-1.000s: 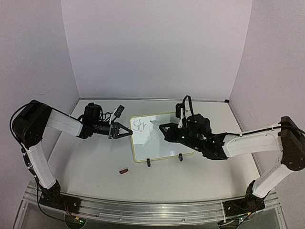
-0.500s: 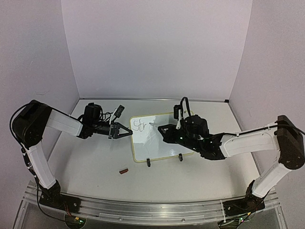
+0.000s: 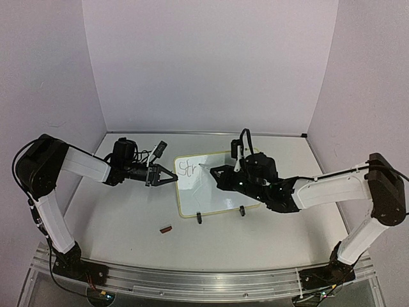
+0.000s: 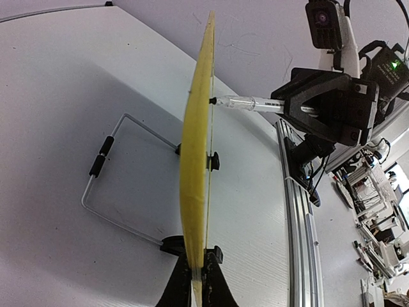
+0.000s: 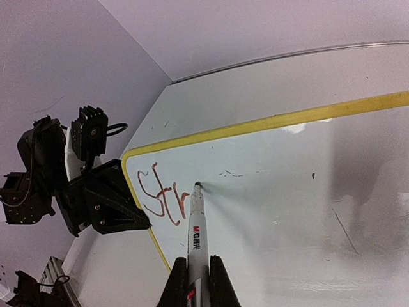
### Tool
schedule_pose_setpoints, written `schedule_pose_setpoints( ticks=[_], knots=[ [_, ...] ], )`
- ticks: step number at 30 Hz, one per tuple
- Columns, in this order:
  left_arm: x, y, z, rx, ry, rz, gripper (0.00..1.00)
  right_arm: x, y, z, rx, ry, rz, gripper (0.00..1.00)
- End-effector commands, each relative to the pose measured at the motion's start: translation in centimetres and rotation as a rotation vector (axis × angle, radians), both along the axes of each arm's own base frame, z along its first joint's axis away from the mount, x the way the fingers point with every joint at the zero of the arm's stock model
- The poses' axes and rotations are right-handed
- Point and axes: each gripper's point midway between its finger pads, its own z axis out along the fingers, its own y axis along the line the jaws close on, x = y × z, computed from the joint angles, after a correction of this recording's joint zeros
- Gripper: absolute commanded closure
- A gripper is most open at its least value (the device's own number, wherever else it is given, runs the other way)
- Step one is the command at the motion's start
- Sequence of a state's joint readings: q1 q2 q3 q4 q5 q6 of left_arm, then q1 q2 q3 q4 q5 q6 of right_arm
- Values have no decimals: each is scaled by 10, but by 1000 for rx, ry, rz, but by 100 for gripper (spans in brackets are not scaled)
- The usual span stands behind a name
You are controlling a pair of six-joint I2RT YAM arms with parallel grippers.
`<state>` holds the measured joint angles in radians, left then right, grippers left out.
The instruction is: Write a sentence on the whiteboard
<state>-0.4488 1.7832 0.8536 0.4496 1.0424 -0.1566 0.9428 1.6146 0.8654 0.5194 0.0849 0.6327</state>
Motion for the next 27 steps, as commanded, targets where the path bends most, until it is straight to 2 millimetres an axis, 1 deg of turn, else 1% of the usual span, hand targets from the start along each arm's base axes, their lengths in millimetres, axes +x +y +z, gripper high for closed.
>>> schedule_pose_setpoints(
  ticks=[1, 6, 11, 14, 22, 27],
  knots=[
    [-4, -4, 3, 15, -22, -12, 100, 7, 7, 10, 21, -13, 2, 100],
    [-4, -4, 2, 16, -21, -12, 100, 2, 6, 2, 12, 9, 18, 100],
    [-4, -4, 3, 16, -21, -12, 100, -5, 3, -11, -4, 45, 33, 100],
    [-5, -5, 3, 16, -21, -13, 100, -7, -1, -16, -11, 58, 28, 100],
    [-5, -5, 3, 16, -22, -14, 100, -9, -11, -11, -26, 47, 7, 100],
    [-5, -5, 2, 17, -21, -12, 100, -6, -15, -1, -29, 20, -15, 100]
  ],
)
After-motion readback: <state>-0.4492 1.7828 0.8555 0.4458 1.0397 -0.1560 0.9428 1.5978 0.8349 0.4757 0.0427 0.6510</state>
